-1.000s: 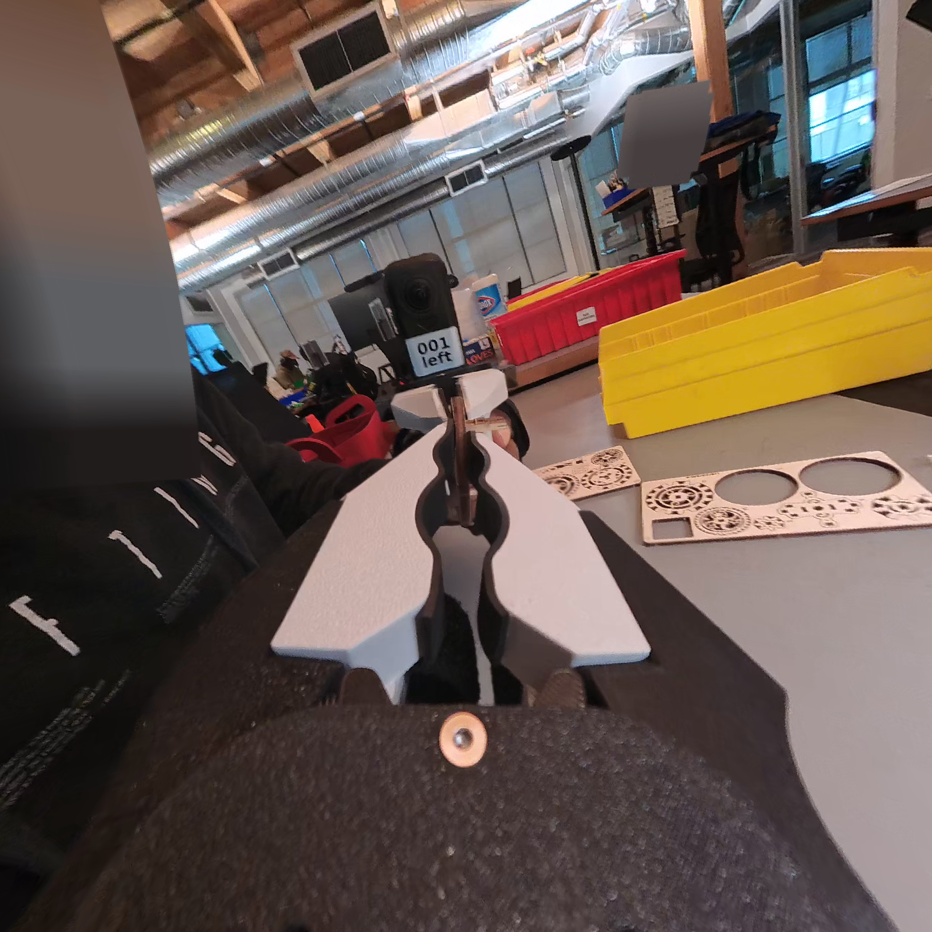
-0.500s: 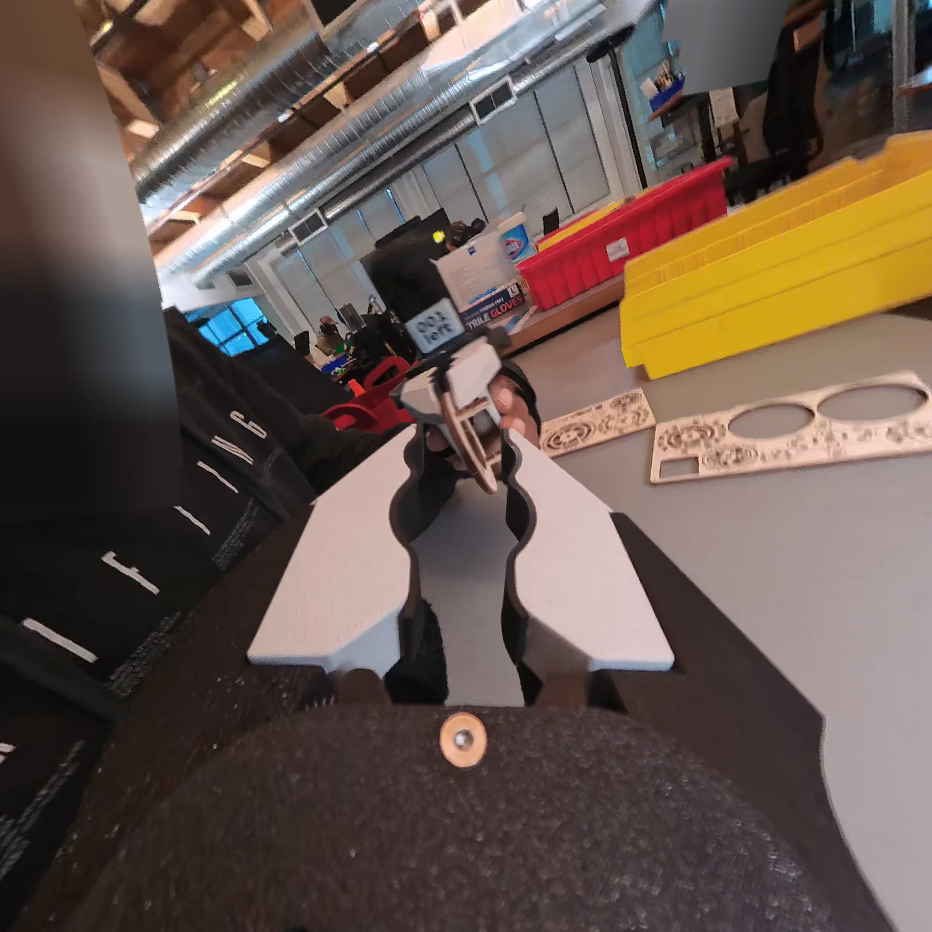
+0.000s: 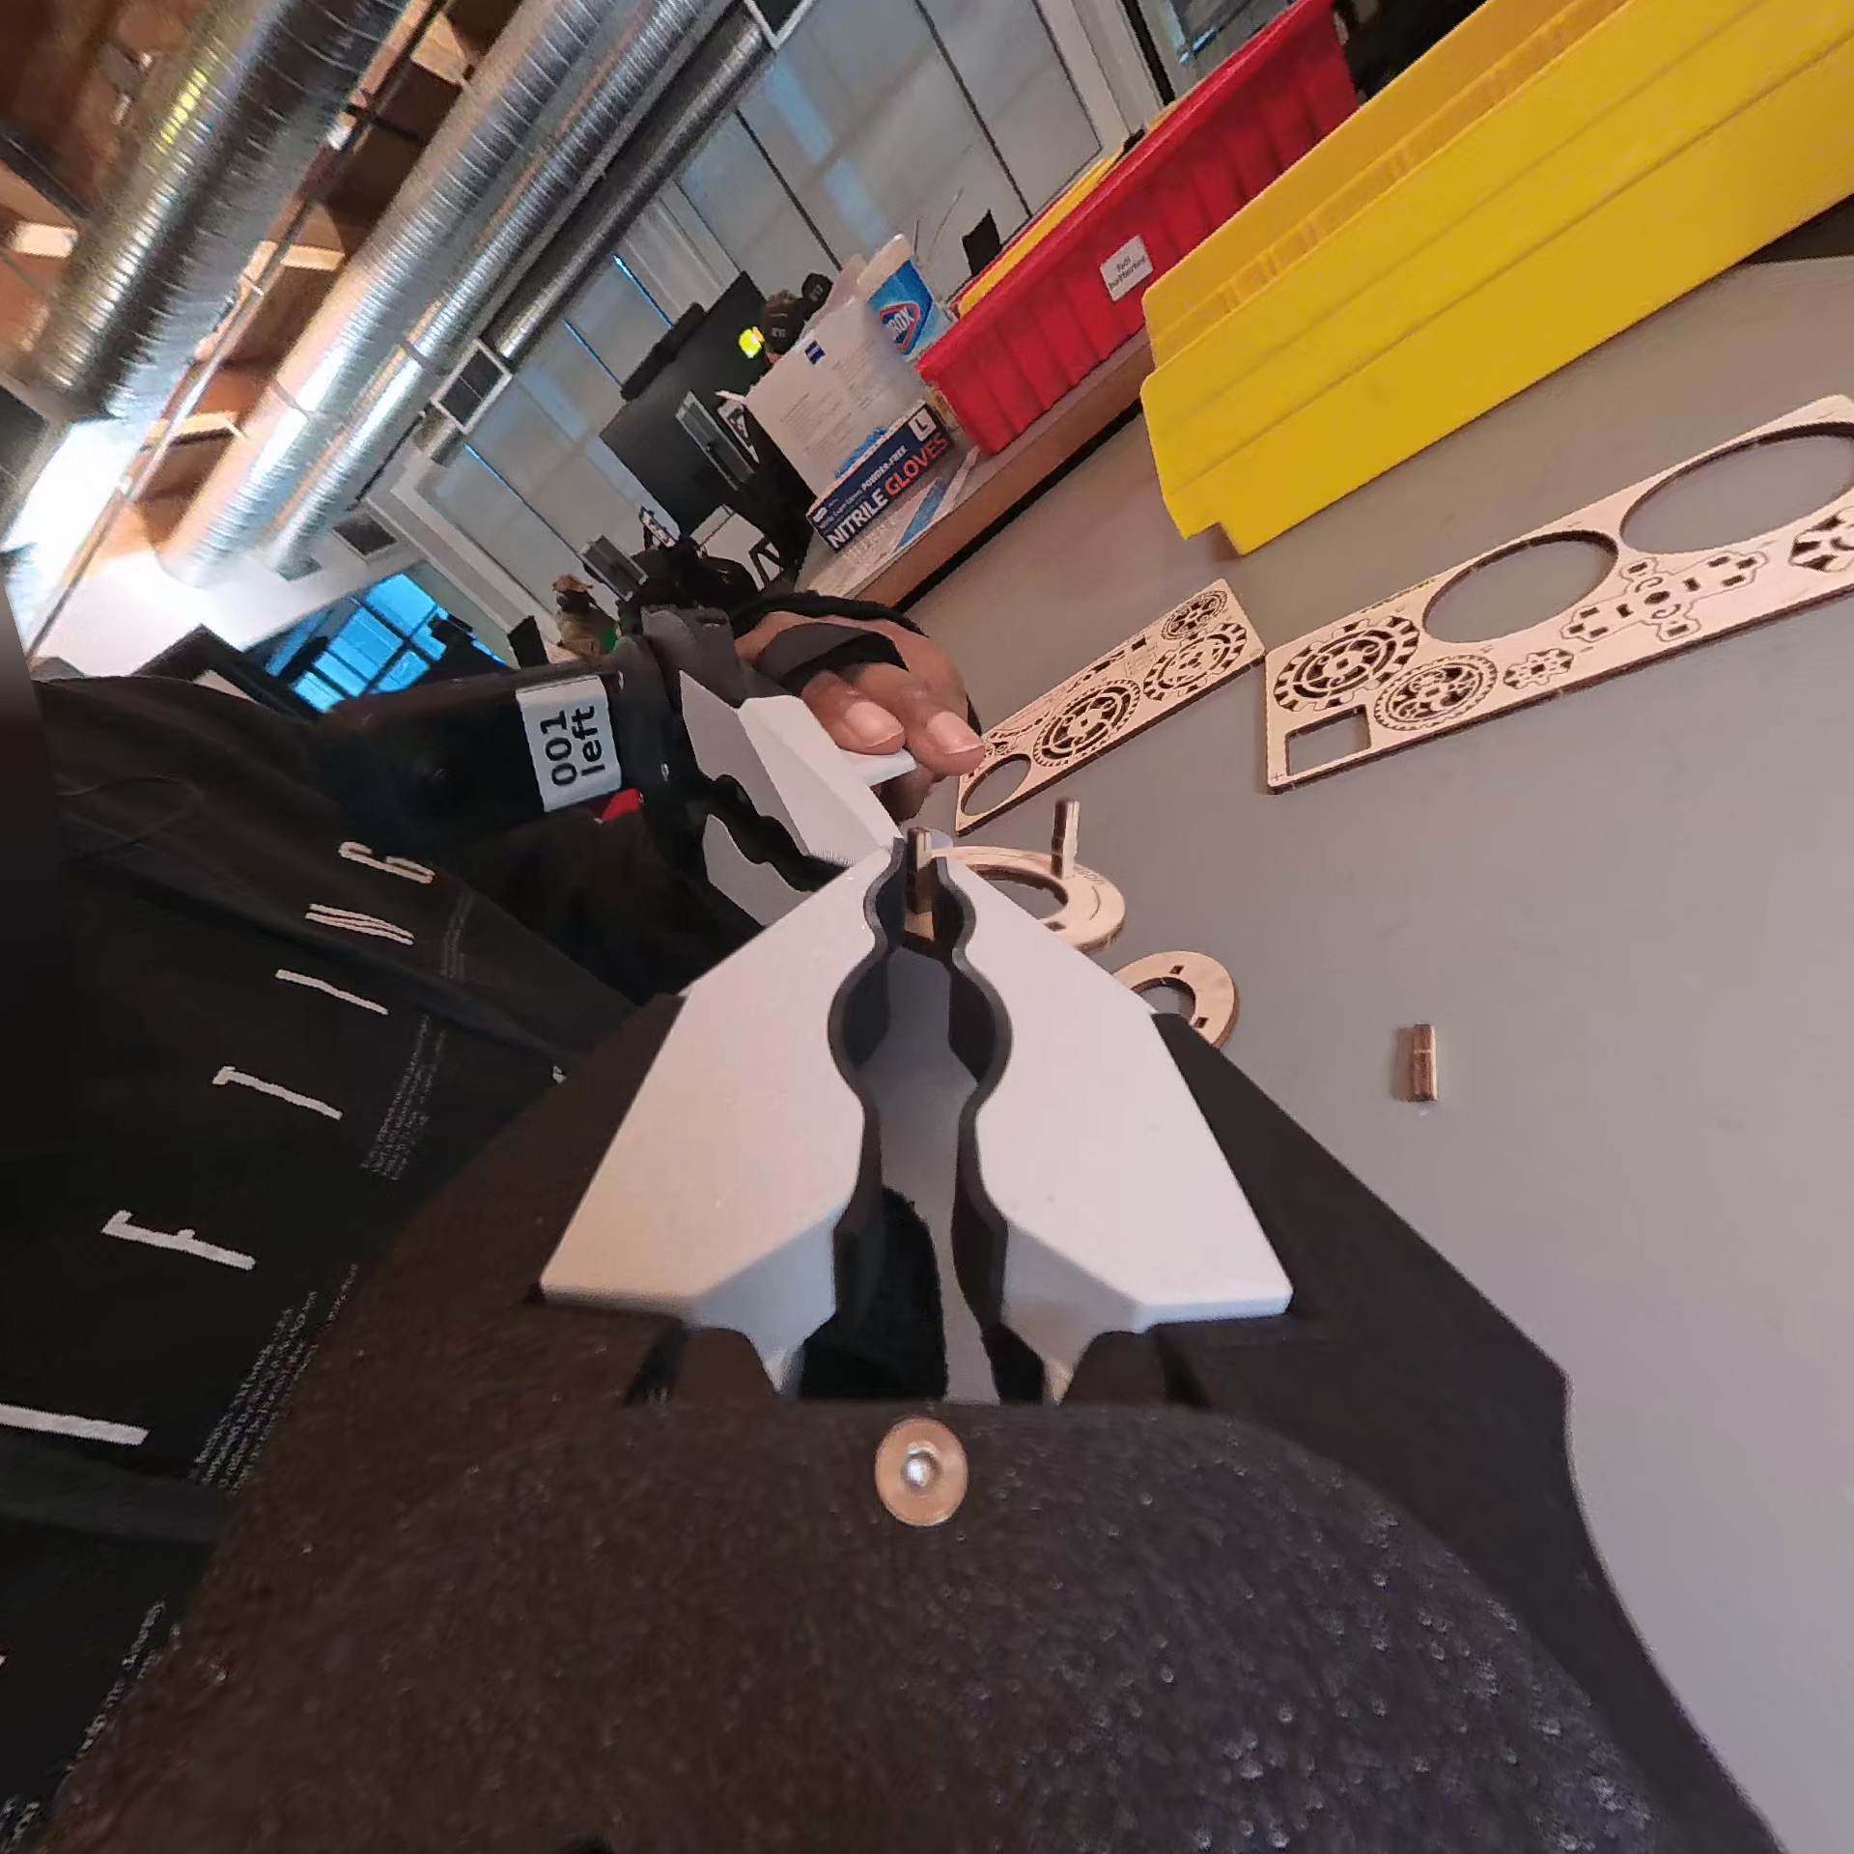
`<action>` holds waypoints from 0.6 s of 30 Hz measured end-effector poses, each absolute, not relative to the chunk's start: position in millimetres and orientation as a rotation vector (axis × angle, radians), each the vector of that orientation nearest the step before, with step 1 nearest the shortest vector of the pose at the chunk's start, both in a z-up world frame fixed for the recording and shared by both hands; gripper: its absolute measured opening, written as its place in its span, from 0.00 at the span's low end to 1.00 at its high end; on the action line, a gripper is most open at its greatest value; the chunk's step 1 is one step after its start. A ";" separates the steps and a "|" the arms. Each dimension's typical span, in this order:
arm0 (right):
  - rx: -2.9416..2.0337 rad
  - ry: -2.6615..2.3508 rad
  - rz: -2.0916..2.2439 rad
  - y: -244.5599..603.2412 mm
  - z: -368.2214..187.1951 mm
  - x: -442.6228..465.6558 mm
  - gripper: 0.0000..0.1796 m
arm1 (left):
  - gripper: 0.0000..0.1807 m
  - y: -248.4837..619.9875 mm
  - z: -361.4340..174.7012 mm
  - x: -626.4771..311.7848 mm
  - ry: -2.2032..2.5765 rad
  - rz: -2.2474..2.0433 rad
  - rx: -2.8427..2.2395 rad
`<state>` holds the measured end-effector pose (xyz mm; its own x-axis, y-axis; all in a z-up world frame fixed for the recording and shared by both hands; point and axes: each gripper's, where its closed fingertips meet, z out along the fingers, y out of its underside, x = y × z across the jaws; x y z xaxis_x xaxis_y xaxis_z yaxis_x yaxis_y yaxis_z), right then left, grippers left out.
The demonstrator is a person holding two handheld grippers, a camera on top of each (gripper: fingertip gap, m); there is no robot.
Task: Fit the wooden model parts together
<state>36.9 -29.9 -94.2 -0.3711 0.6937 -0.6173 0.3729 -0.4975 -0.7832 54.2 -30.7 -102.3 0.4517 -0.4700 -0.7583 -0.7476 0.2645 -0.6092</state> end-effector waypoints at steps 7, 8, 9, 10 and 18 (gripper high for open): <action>-1.610 -1.343 2.174 -32.5 -93.4 36.9 0.00 | 0.01 -35.7 -102.1 55.2 1.195 0.182 -1.435; -1.605 -1.340 2.207 -33.9 -93.2 37.5 0.00 | 0.01 -37.5 -101.9 55.9 1.198 0.150 -1.446; -1.600 -1.338 2.242 -35.9 -92.2 38.1 0.00 | 0.01 -39.8 -100.8 56.7 1.193 0.103 -1.458; -1.588 -1.343 2.275 -38.0 -91.1 38.9 0.00 | 0.01 -41.9 -100.0 57.1 1.192 0.063 -1.470; -1.506 -1.265 2.531 -48.4 -75.6 43.8 0.00 | 0.01 -54.1 -85.6 64.6 1.182 -0.056 -1.462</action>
